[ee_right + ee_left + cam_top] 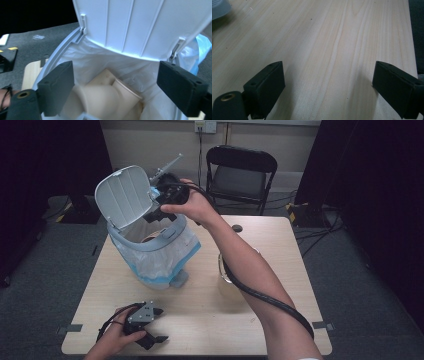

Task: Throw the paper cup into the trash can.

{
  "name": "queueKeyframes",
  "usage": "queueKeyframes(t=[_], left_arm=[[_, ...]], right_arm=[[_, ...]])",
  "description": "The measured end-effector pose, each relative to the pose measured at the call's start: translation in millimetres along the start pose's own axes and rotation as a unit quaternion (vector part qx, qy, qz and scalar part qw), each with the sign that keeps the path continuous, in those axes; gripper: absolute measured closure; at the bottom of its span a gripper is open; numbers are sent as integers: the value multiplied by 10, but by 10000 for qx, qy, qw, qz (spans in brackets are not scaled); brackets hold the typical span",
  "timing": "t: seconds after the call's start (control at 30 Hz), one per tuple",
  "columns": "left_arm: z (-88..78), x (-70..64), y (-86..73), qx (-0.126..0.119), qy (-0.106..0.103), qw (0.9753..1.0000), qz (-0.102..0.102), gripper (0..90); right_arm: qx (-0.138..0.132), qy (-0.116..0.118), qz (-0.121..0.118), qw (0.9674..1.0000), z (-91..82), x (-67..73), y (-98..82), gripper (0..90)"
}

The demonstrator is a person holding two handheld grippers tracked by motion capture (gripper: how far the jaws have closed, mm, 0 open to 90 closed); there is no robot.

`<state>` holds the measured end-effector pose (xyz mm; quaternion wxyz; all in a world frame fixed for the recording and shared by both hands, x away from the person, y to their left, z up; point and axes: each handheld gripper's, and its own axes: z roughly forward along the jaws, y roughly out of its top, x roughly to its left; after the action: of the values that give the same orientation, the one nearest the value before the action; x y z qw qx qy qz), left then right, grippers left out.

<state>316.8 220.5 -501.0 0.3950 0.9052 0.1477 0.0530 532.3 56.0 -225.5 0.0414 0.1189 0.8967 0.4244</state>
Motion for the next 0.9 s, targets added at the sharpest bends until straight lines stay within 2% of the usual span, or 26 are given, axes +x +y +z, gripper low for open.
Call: queueKeyframes(t=[0.17, 0.23, 0.37, 0.9], left_arm=[[2, 0, -2, -20, 1, 10000, -1, 101], [2, 0, -2, -19, 2, 10000, 0, 101], [2, 0, -2, -21, -2, 10000, 1, 102], [5, -2, -1, -37, 3, 10000, 7, 96]], right_arm=[[-61, 4, 8, 10000, -152, -2, -94, 143], [-72, -15, 5, 10000, -277, -13, -189, 143], [-76, -60, 67, 9999, -405, -34, -320, 144], [-115, -145, 141, 9997, -723, 18, -755, 145]])
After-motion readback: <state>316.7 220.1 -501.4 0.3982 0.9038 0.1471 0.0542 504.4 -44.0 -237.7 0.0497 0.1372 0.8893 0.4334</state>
